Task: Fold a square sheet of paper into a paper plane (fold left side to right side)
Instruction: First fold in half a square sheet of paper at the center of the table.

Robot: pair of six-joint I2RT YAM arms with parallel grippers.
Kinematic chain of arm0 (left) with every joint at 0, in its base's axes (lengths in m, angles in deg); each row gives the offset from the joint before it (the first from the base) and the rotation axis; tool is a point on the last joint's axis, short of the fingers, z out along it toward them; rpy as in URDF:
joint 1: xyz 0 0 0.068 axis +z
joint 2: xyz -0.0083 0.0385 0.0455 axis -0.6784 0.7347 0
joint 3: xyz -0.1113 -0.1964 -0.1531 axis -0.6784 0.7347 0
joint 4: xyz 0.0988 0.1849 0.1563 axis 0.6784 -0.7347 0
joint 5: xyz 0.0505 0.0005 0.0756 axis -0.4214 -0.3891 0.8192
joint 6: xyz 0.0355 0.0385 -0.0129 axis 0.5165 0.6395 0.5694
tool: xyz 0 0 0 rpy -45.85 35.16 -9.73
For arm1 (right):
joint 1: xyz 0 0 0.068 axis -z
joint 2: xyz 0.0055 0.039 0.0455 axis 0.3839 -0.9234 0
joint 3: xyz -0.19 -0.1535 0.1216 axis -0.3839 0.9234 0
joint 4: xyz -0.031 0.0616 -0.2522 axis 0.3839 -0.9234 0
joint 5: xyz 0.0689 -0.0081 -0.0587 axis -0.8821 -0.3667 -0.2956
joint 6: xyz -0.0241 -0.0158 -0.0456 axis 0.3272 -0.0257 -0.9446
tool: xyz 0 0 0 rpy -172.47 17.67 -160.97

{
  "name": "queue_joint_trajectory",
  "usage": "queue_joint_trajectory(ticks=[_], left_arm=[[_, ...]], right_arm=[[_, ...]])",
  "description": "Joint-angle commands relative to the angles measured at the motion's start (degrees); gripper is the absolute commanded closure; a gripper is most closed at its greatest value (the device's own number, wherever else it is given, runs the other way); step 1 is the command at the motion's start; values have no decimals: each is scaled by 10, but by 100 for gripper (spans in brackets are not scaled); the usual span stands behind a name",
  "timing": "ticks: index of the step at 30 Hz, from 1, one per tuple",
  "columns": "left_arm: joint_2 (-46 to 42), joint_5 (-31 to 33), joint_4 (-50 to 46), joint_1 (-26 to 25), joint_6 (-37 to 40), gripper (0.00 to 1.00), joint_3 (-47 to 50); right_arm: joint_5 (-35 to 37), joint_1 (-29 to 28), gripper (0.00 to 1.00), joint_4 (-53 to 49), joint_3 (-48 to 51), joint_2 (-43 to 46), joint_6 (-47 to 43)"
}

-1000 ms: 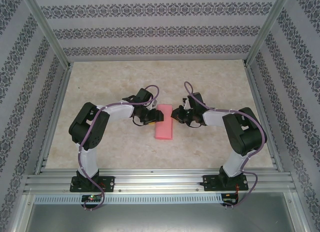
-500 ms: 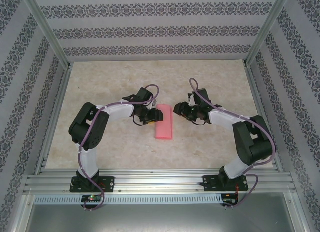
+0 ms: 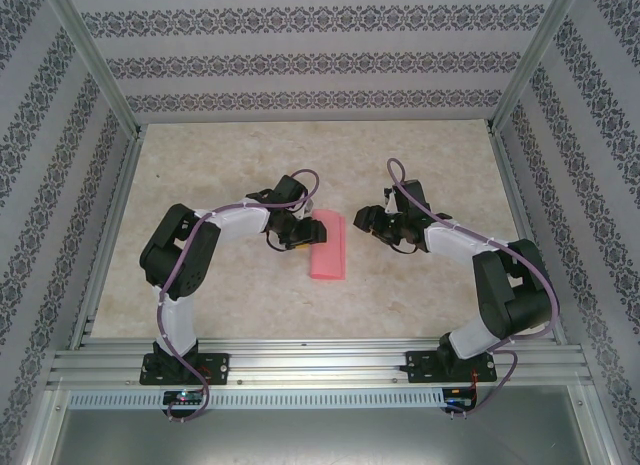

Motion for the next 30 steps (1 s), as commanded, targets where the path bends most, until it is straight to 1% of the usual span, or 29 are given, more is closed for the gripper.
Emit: queue_joint_trajectory(ticks=[1,8,30], left_arm=[[8,11,-29,-14,20,44,-19],[16,17,-41,-20,23,42,-32],[42,35,-56,-24,-20,40,-54]], right_arm=[[9,3,47,14,4,0,-2],[5,0,47,19,8,-2,2],[4,-8,47,21,8,-11,6]])
